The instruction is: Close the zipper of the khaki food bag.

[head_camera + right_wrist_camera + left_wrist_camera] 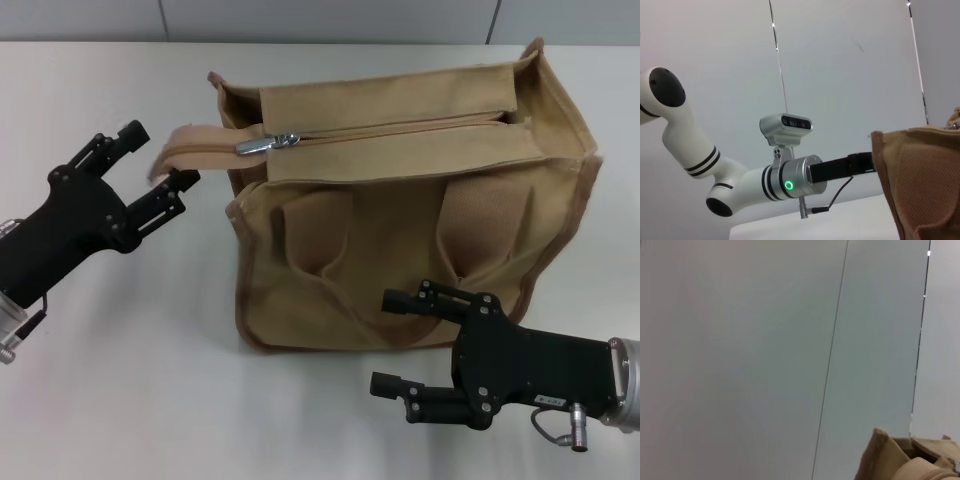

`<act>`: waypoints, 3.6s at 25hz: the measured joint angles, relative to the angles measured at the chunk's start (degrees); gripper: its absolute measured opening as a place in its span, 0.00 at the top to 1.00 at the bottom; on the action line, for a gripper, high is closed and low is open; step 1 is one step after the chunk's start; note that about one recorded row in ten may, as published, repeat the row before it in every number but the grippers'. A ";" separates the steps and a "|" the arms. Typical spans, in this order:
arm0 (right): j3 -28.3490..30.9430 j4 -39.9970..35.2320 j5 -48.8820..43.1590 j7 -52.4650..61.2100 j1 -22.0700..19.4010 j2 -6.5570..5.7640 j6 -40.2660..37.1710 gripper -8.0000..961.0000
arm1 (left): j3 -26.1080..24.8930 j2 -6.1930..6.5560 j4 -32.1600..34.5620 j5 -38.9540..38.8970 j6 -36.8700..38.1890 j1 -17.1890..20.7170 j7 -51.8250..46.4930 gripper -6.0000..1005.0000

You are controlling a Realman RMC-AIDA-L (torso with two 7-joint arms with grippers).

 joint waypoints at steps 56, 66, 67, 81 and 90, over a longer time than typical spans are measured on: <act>-0.43 -0.03 24.96 73.95 10.15 -0.30 -8.62 0.16 | -1.26 -0.17 -8.24 -2.69 5.33 -2.35 10.54 0.95; -0.32 2.35 25.08 79.39 10.99 0.00 -2.75 0.16 | -1.47 -0.16 -8.24 -2.77 5.56 -3.70 10.58 0.95; -0.14 2.09 25.15 77.90 10.72 -0.02 -3.22 0.16 | -1.60 -0.17 -8.23 -2.78 5.72 -3.88 10.58 0.95; 0.00 -5.60 29.39 0.97 9.60 0.21 -4.45 0.16 | -2.22 -0.17 -8.24 -2.82 5.86 -4.84 10.58 0.95; -1.34 9.28 31.78 -39.42 11.29 0.27 -1.93 0.16 | -2.51 -0.24 -8.86 -2.81 6.00 -5.36 10.28 0.95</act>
